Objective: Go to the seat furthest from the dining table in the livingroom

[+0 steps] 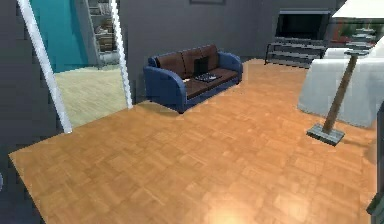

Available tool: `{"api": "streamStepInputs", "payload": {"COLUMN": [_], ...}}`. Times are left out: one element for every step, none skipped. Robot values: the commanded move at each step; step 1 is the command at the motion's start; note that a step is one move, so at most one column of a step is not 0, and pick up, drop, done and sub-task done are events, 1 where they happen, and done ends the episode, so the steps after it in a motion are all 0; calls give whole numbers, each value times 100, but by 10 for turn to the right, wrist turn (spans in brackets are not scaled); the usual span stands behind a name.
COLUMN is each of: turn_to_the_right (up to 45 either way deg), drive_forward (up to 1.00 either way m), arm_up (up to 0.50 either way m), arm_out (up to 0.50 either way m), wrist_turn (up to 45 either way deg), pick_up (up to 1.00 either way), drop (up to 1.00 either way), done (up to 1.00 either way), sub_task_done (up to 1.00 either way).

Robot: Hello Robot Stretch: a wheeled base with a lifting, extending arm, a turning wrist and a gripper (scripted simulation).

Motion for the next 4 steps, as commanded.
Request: {"api": "streamStepInputs", "payload": {"turn_to_the_right": [0, 30, 0, 0], "drive_forward": [45, 0, 100, 50], "arm_up": [0, 0, 0, 0], "arm_out": [0, 0, 0, 0], "wrist_turn": [0, 0, 0, 0], "pick_up": [0, 0, 0, 0], "drop": [0, 0, 0, 0], "done": [0, 0, 0, 0], "sub_task_done": [0, 0, 0, 0]}}
